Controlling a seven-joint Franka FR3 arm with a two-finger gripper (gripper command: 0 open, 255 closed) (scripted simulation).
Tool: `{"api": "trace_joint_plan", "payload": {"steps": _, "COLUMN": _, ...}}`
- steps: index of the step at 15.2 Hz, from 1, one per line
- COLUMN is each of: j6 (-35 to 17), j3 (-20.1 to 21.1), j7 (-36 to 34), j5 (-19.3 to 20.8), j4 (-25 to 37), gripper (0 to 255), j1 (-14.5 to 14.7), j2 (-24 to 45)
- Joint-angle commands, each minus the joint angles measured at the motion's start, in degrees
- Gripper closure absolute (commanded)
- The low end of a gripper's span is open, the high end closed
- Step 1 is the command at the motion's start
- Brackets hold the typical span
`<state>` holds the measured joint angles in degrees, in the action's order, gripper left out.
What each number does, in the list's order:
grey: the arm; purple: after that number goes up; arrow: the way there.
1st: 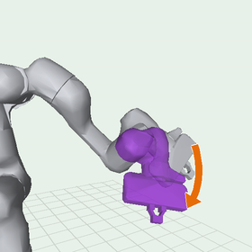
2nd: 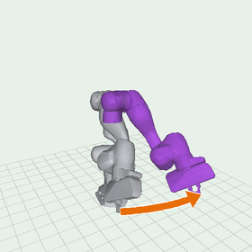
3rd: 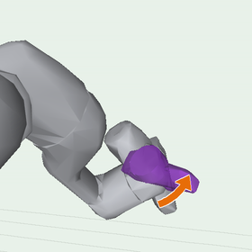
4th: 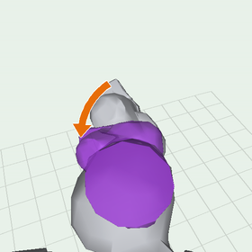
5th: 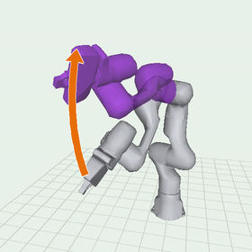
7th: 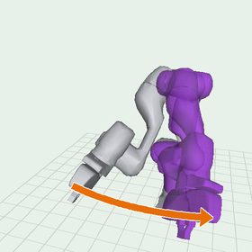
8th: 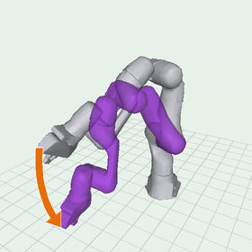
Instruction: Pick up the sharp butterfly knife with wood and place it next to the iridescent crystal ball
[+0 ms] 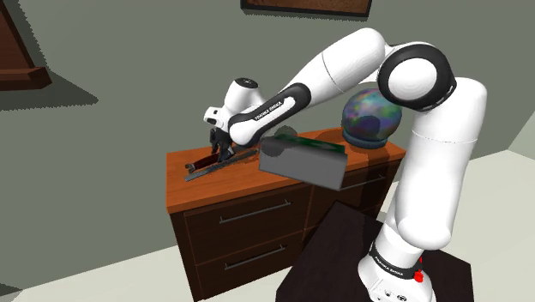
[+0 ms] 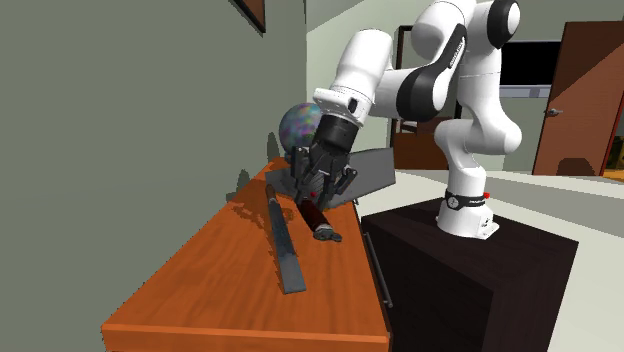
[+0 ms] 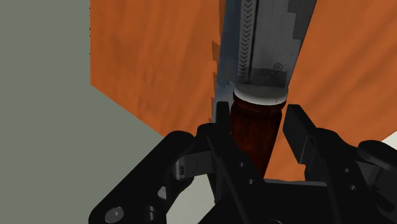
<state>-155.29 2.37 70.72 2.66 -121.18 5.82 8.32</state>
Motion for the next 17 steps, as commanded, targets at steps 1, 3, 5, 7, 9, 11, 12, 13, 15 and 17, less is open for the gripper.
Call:
{"api": "trace_joint_plan", "payload": {"steps": 1, "j6": 1.5, "j3": 0.1, "j7": 0.1, "j5": -0.2, "j4": 0.6, "gripper": 255, "j1": 0.0, "j2": -0.9}}
{"api": "trace_joint_plan", "payload": {"steps": 3, "j6": 2.9, "j3": 0.1, "j7": 0.2, "j5": -0.3, "j4": 1.3, "gripper": 255, "j1": 0.0, "j2": -1.7}}
{"api": "trace_joint_plan", "payload": {"steps": 5, "j6": 4.4, "j3": 0.1, "j7": 0.4, "j5": -0.4, "j4": 1.9, "gripper": 255, "j1": -0.1, "j2": -2.4}}
{"api": "trace_joint_plan", "payload": {"steps": 7, "j6": 5.8, "j3": 0.1, "j7": 0.5, "j5": -0.6, "j4": 2.7, "gripper": 255, "j1": -0.1, "j2": -3.1}}
{"api": "trace_joint_plan", "payload": {"steps": 9, "j6": 7.3, "j3": 0.2, "j7": 0.6, "j5": -0.7, "j4": 3.5, "gripper": 255, "j1": -0.1, "j2": -3.8}}
{"api": "trace_joint_plan", "payload": {"steps": 11, "j6": 8.7, "j3": 0.2, "j7": 0.7, "j5": -0.8, "j4": 4.3, "gripper": 255, "j1": -0.1, "j2": -4.4}}
{"api": "trace_joint_plan", "payload": {"steps": 12, "j6": 9.4, "j3": 0.2, "j7": 0.7, "j5": -0.9, "j4": 4.8, "gripper": 255, "j1": -0.1, "j2": -4.7}}
{"api": "trace_joint_plan", "payload": {"steps": 13, "j6": 10.2, "j3": 0.2, "j7": 0.8, "j5": -0.9, "j4": 5.2, "gripper": 255, "j1": -0.1, "j2": -5.0}}
{"api": "trace_joint_plan", "payload": {"steps": 15, "j6": 11.6, "j3": 0.2, "j7": 0.9, "j5": -1.0, "j4": 6.2, "gripper": 255, "j1": -0.1, "j2": -5.5}}
{"api": "trace_joint_plan", "payload": {"steps": 17, "j6": 13.1, "j3": 0.2, "j7": 0.9, "j5": -1.1, "j4": 7.2, "gripper": 255, "j1": -0.1, "j2": -6.0}}
